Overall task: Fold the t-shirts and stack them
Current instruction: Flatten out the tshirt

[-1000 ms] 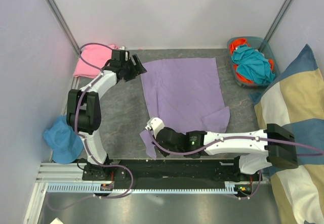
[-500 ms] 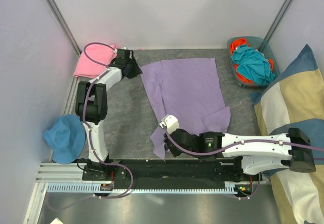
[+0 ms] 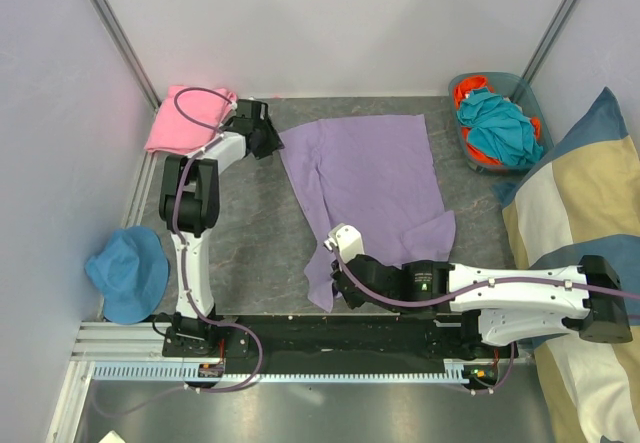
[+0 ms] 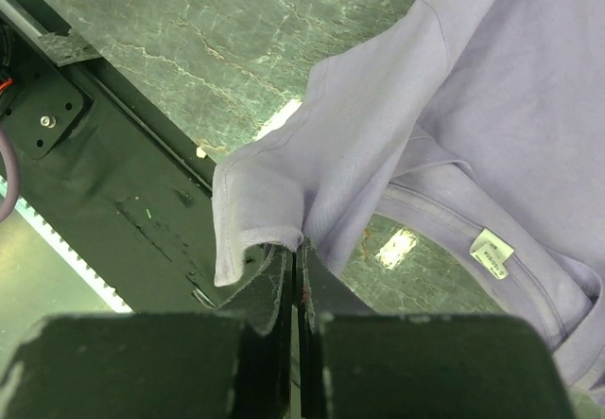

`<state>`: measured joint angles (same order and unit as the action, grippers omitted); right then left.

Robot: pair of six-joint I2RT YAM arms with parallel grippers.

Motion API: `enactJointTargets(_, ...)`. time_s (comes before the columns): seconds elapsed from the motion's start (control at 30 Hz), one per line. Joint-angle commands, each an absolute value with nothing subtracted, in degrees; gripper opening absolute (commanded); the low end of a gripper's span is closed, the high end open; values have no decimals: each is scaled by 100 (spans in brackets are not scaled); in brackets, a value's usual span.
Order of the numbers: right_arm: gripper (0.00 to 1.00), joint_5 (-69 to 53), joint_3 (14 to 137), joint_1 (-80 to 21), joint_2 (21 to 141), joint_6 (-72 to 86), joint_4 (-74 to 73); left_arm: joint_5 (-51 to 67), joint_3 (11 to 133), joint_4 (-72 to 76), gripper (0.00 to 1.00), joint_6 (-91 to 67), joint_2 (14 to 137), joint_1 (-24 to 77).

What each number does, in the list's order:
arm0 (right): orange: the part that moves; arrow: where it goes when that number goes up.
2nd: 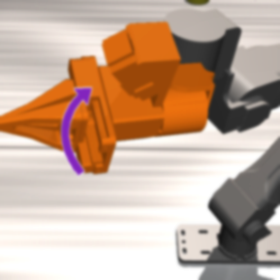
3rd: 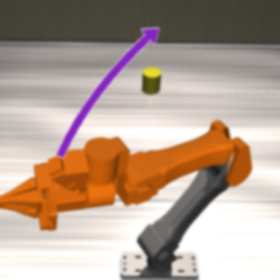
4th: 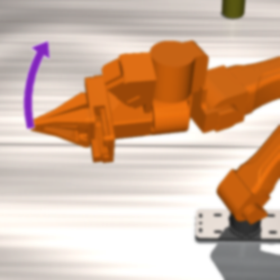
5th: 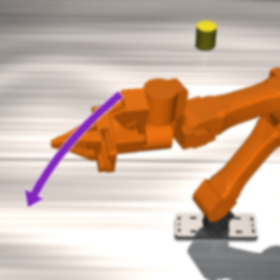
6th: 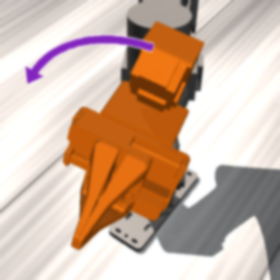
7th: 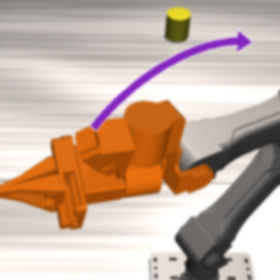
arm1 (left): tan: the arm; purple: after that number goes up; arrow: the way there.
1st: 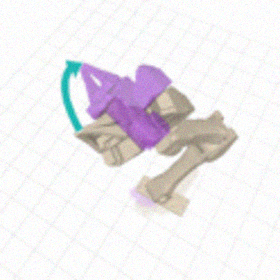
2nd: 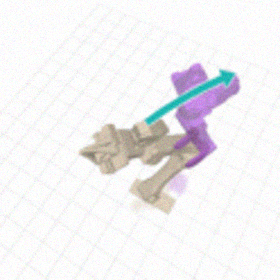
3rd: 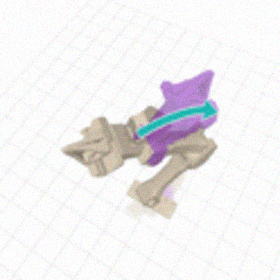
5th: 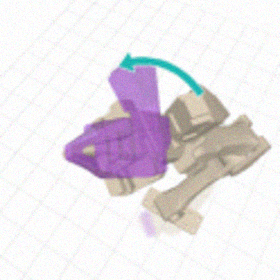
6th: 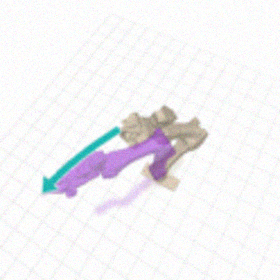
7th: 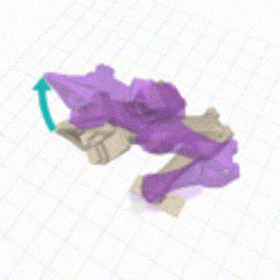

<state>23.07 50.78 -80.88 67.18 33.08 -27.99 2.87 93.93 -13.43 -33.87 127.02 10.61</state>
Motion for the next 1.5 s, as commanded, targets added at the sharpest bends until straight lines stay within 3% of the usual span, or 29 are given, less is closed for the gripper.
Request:
enactJointTargets(0.0,0,2487,5080,-8147,6539,3463,-2883,167,9843,-1222,53,-3568,12919,1090)
enactJointTargets(0.53,0,2628,5177,-8174,6355,3568,-3173,158,10415,-1318,53,-3779,13552,1116)
enactJointTargets(0.63,0,2654,5186,-8165,6319,3586,-3217,150,10476,-1310,49,-3797,13632,1116)
enactJointTargets(0.7,0,2672,5186,-8165,6284,3612,-3234,158,10512,-1327,40,-3806,13684,1116)
enactJointTargets(0.8,0,2716,5177,-8174,6241,3647,-3287,167,10555,-1327,6,-3814,13772,1125)
enactJointTargets(0.93,0,2856,5115,-8165,6135,3691,-3287,211,10547,-1397,2,-3797,13703,1125)
enactJointTargets(1.1,0,3619,5378,-8165,5872,3823,-3506,123,9854,-1292,2,-3648,12729,1090)
enactJointTargets(1.33,0,5763,6571,-8121,5599,3666,-3955,123,8448,-1265,2,-3595,9911,932)
enactJointTargets(1.47,0,7036,7329,-7990,5625,3026,-4104,132,8464,-1722,2,-3420,8695,712)
